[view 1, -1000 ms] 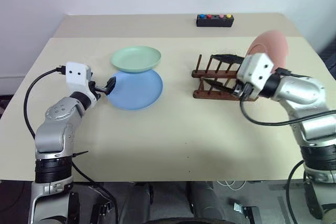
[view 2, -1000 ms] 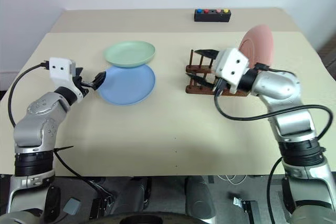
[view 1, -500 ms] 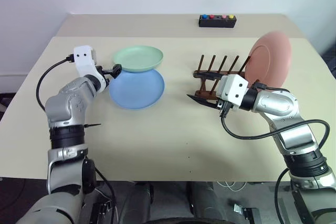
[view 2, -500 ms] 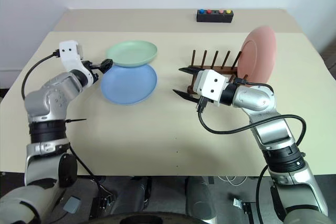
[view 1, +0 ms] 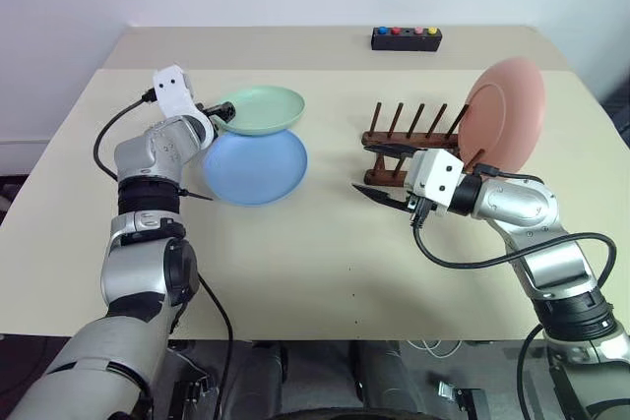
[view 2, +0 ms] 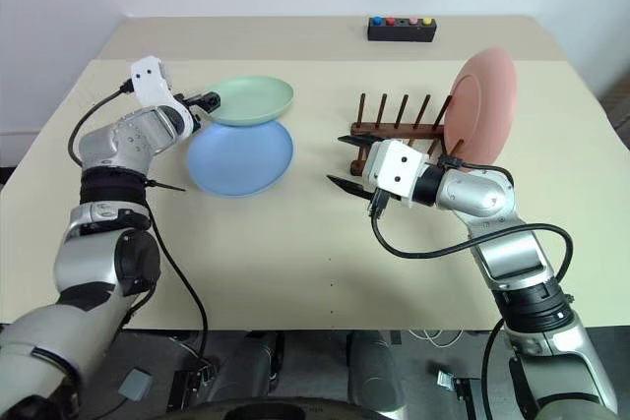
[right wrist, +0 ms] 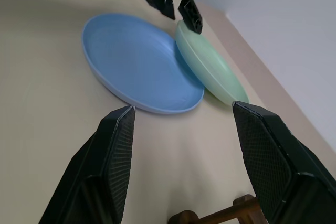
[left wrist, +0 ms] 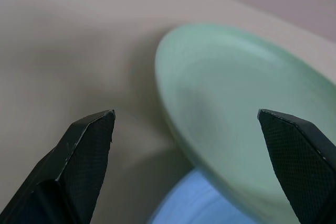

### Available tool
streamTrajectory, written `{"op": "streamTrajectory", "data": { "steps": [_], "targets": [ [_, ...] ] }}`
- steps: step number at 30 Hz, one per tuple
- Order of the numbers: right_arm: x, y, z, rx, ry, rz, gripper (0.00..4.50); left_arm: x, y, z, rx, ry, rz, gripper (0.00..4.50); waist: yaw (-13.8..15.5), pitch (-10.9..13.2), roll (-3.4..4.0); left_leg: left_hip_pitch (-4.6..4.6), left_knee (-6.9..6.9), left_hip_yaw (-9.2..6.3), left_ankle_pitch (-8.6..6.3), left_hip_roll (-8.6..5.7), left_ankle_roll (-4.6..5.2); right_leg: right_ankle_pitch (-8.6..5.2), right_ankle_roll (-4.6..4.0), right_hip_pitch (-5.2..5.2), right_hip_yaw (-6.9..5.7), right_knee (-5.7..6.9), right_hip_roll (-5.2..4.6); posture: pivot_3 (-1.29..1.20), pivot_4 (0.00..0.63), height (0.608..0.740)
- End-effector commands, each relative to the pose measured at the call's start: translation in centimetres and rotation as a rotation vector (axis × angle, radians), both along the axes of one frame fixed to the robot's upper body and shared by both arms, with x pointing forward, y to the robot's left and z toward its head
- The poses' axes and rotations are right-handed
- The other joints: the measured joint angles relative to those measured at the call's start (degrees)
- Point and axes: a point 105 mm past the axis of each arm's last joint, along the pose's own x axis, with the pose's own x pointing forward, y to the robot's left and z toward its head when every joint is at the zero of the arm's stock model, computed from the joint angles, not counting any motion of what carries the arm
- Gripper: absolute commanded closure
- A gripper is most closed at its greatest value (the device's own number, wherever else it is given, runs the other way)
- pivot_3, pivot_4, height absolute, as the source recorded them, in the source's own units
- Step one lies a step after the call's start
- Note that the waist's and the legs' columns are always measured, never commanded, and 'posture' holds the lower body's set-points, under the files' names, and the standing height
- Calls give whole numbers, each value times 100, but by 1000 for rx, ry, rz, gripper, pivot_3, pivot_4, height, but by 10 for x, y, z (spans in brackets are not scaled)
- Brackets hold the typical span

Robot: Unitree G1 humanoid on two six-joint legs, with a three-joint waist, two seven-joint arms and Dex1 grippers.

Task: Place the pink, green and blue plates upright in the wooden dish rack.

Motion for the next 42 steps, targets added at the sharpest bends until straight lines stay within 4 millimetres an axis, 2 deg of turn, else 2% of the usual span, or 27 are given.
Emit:
{"op": "streamTrajectory", "data": {
  "steps": [1, 4, 11, 17, 19, 23, 25, 27, 30, 34, 39, 42],
  "targets": [
    [-5, 3, 14, 19, -63, 13, 1521, 9, -2, 19, -37, -42, 16, 0, 2, 0, -1, 0, 0, 0, 0, 0, 0, 0, 0, 0, 0, 0, 0, 0, 150, 734],
    [-5, 2, 14, 19, -63, 10, 1470, 12, -3, 23, -61, -59, 27, 905, 2, 1, -2, 0, -1, 0, 0, 0, 0, 0, 0, 0, 0, 0, 0, 0, 150, 734],
    [-7, 1, 12, 17, -61, 3, 1470, 13, -4, 29, -91, -83, 28, 4385, -3, 1, -2, 0, -2, 0, 0, 0, -1, 0, 1, -1, 0, 1, 0, 0, 150, 734],
    [-7, 1, 13, 19, -65, 3, 1470, 12, -6, 30, -106, -92, 1, 4451, -3, 2, -3, 0, -1, 0, 1, 0, -1, 0, 1, -1, 0, 2, 0, 0, 150, 734],
    [-6, 1, 14, 19, -70, 5, 1470, 11, -9, 36, -109, -133, -27, 4451, -4, 2, -3, 0, -1, 0, 1, 0, -1, 0, 1, -1, -1, 2, 0, 0, 150, 734],
    [-2, 3, 24, 20, -125, -10, 1470, 1, -15, 72, -117, -374, -72, 4451, -5, 2, -3, -1, -2, 0, 2, 0, -3, 0, 1, -2, 0, 4, -1, 0, 150, 734],
    [1, 3, 30, 6, -168, -24, 1470, -8, -21, 89, -62, -476, -85, 4451, -3, 2, -3, -2, -1, 0, 4, 1, -6, 0, 0, -4, 0, 5, -2, 0, 150, 734],
    [7, 6, 40, -37, -260, -56, 1470, -27, -40, 114, 30, -619, -132, 4451, -4, 2, -3, -2, -3, 0, 5, 1, -9, 1, -1, -6, 0, 5, -2, 0, 150, 734],
    [17, 11, 55, -94, -414, -103, 1470, -48, -58, 129, 131, -710, -109, 4451, 31, 2, -3, -4, -2, 0, 13, 1, -24, 1, -1, -6, 1, 5, -3, 0, 150, 734],
    [22, 24, 63, -167, -578, -106, 1470, -67, -76, 138, 199, -762, -51, 4451, 36, 1, -4, -3, 1, -1, 13, 0, -23, 1, -1, -3, 1, 5, -3, 0, 150, 734],
    [28, 41, 53, -265, -695, -79, 1470, -82, -105, 141, 251, -788, -88, 4451, 22, 1, -4, -2, -1, -1, 13, 0, -23, 1, -1, -3, 1, 5, -2, 0, 150, 734],
    [31, 45, 47, -306, -735, -71, 1470, -85, -113, 140, 258, -780, -103, 4451, 20, 1, -4, -2, -1, 0, 13, 0, -23, 1, -1, -4, 1, 4, -2, 0, 150, 734]
  ]
}}
